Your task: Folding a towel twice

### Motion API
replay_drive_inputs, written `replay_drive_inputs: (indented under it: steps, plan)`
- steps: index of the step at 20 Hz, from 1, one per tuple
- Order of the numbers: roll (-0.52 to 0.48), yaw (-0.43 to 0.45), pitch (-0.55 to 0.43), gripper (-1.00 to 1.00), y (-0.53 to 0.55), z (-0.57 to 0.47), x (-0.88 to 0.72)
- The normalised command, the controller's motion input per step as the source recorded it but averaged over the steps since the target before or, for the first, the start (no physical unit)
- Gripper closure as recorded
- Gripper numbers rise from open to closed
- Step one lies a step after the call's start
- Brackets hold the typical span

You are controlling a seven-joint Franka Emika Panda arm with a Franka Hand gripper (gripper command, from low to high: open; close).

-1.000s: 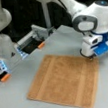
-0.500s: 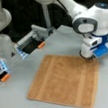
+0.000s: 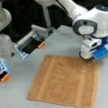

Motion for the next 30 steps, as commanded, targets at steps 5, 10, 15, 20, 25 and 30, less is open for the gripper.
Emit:
replay_drive_inputs:
  steps: [5,10,15,20,25,30]
  plan:
    - [0.092,-0.243,0.074,-1.00,0.02,-0.03,0.07]
    - [0.075,-0.183,0.032,-1.00,-0.05,-0.05,0.05]
    - [0.033,-0.073,-0.074,-1.00,-0.16,-0.10,0.03]
    - [0.024,-0.056,-0.123,-1.00,-0.16,-0.14,-0.02]
    - [0.024,-0.048,-0.104,-1.00,-0.10,-0.16,-0.09]
    - [0.028,-0.079,-0.064,-1.00,-0.05,-0.20,-0.13]
